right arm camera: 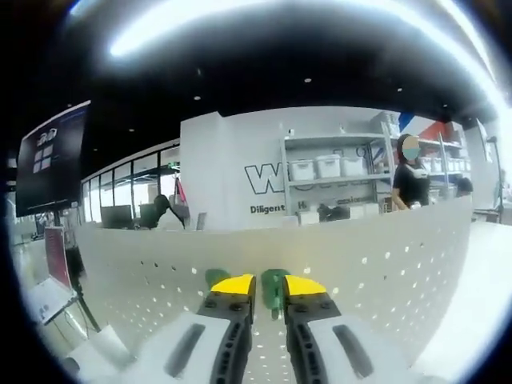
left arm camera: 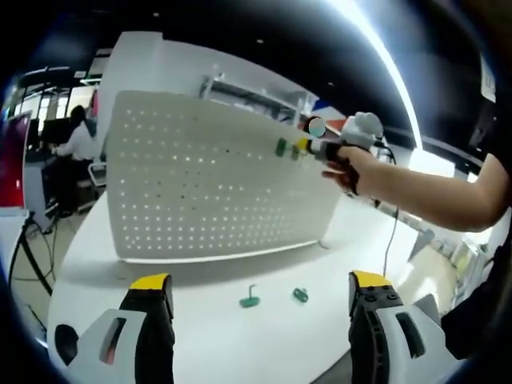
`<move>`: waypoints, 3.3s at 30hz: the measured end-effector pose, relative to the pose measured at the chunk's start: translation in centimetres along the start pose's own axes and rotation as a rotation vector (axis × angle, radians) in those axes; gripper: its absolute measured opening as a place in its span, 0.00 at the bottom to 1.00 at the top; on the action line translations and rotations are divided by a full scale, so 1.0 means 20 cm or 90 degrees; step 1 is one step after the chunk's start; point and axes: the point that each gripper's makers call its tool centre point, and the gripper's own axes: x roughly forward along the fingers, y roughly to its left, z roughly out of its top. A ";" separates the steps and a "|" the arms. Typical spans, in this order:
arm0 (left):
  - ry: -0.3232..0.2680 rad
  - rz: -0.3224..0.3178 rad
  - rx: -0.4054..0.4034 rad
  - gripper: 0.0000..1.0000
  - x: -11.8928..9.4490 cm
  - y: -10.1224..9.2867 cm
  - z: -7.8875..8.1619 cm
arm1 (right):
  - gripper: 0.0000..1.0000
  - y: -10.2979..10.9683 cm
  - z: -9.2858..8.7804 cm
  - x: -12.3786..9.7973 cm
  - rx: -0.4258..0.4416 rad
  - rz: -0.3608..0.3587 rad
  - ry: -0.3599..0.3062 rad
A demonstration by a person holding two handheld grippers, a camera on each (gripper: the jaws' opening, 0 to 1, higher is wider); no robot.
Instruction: Insert the hook assembly into the mounting plate slot until the hook locks in place.
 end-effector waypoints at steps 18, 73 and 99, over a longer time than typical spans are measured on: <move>0.029 -0.015 0.022 0.92 -0.04 -0.06 -0.06 | 0.17 -0.13 0.02 -0.30 0.001 0.016 0.014; 0.211 0.001 0.005 0.93 -0.10 -0.04 -0.49 | 0.25 -0.09 -1.09 -1.34 -0.083 0.162 0.342; 0.255 -0.004 0.004 0.92 -0.05 -0.03 -0.56 | 0.31 0.23 -1.27 -1.20 -0.042 0.292 0.412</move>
